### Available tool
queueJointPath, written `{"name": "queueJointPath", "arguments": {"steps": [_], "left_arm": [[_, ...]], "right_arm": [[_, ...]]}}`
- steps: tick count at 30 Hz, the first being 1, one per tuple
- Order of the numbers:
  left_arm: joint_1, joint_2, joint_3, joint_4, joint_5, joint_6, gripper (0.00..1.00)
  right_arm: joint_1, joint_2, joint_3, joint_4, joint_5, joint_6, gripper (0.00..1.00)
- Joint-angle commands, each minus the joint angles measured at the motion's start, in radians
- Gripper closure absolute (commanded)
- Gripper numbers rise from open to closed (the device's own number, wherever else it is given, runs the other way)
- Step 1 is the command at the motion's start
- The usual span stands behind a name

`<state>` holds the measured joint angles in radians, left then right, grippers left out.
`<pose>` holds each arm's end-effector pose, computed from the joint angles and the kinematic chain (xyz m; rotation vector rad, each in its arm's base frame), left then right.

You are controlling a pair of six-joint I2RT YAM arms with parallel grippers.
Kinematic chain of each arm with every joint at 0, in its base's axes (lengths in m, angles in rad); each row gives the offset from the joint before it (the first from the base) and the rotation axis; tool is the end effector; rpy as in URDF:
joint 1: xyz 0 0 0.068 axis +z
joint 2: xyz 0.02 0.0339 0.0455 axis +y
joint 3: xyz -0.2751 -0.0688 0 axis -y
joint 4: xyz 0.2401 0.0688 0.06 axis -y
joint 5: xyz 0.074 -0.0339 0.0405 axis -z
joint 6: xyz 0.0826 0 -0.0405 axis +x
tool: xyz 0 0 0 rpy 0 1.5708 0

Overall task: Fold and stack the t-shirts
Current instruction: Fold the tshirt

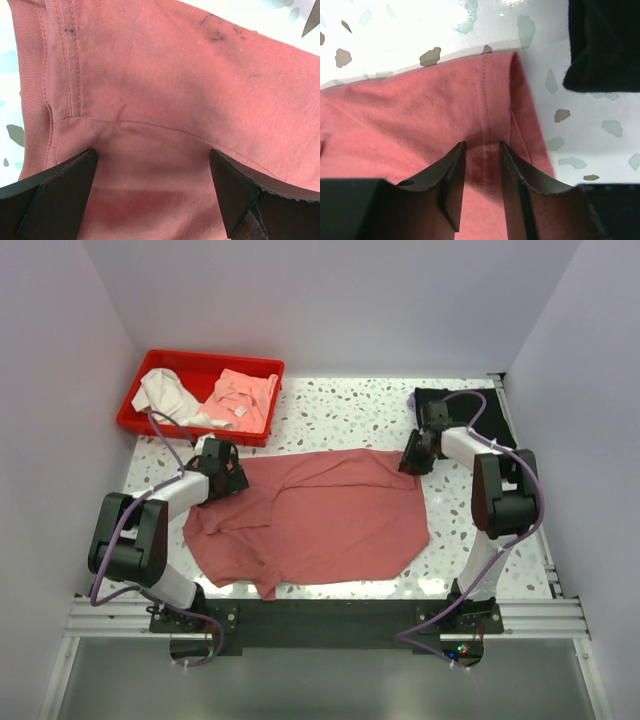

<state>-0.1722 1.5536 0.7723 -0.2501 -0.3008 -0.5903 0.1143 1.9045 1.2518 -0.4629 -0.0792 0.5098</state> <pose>0.3062 -0.0284 0.1309 -0.6292 2.4547 0.0957 0.4026 0.0528 0.1348 0.5094 2.6691 0.2957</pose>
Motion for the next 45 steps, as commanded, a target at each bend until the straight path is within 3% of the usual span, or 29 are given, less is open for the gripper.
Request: {"name": "queueJointPath", "arguments": {"steps": [1,7,20,29,32,33,34,36,37,39,45], "left_arm": [[0.011,0.011,-0.005,-0.008,-0.018,0.009,0.00],[0.011,0.011,-0.007,-0.011,-0.026,0.009,0.00],[0.013,0.022,-0.008,-0.011,-0.040,0.010,0.00],[0.019,0.029,-0.008,-0.009,-0.041,0.015,0.00],[0.020,0.034,-0.007,-0.011,-0.038,0.014,0.00],[0.020,0.033,-0.007,-0.011,-0.035,0.014,0.00],[0.020,0.031,-0.007,-0.009,-0.032,0.014,0.00],[0.020,0.023,-0.007,-0.006,-0.024,0.017,0.00],[0.020,0.020,-0.005,0.000,-0.021,0.018,0.00],[0.020,0.010,-0.002,0.008,-0.009,0.021,0.00],[0.020,-0.024,0.031,0.005,0.032,0.009,0.00]], "right_arm": [[-0.011,0.004,-0.014,0.017,-0.022,0.016,0.67],[-0.013,-0.012,-0.012,0.046,-0.039,-0.002,1.00],[-0.011,-0.035,0.092,0.017,0.076,-0.125,1.00],[-0.011,0.030,0.153,0.021,0.124,-0.180,1.00],[-0.011,0.065,0.207,-0.048,0.124,-0.189,0.99],[-0.013,0.068,0.210,-0.063,0.127,-0.186,0.94],[-0.013,0.065,0.206,-0.071,0.128,-0.186,0.71],[-0.011,0.054,0.196,-0.072,0.142,-0.183,0.48],[-0.013,0.048,0.195,-0.072,0.139,-0.183,0.26],[-0.013,0.022,0.204,-0.086,0.121,-0.189,0.01],[-0.005,-0.138,0.170,-0.079,-0.022,-0.195,0.01]]}}
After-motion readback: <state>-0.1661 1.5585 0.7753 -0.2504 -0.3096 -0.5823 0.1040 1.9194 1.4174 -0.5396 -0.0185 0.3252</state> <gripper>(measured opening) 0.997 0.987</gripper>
